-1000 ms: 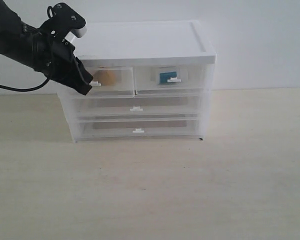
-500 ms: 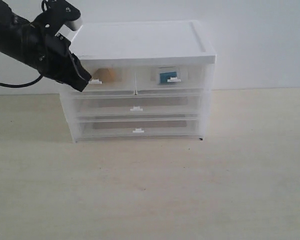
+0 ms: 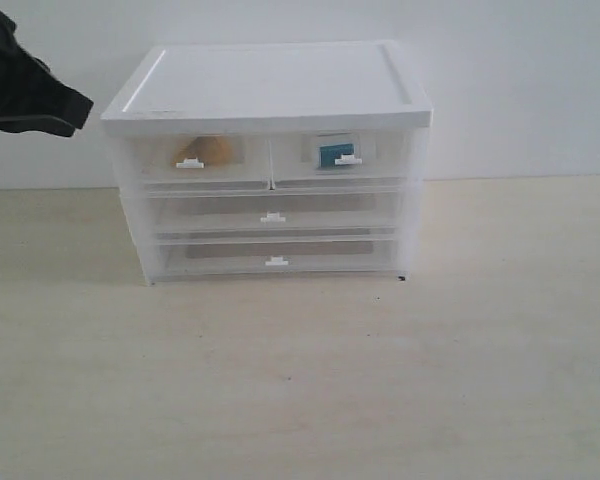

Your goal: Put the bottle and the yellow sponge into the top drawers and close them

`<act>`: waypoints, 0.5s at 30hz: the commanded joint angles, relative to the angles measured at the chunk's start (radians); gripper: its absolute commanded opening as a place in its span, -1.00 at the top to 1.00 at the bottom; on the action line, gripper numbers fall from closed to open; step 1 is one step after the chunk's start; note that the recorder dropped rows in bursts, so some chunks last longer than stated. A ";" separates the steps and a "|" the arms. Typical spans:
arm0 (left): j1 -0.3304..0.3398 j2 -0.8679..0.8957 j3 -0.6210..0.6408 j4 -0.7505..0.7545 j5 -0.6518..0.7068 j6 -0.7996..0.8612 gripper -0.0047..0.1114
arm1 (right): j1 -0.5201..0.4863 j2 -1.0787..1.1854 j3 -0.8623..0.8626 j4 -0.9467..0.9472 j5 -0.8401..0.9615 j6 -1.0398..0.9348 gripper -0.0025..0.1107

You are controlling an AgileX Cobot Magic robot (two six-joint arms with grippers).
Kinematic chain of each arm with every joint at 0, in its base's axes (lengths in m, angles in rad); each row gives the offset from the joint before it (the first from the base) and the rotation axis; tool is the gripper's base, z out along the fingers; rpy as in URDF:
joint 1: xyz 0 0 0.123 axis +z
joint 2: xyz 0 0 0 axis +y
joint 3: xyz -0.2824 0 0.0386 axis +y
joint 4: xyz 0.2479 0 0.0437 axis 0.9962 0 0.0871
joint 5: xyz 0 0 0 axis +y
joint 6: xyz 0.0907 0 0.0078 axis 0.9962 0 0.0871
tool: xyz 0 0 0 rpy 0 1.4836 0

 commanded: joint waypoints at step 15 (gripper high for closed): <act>0.003 -0.528 0.455 -0.003 -0.135 -0.098 0.84 | 0.001 -0.005 0.004 0.001 -0.008 0.001 0.96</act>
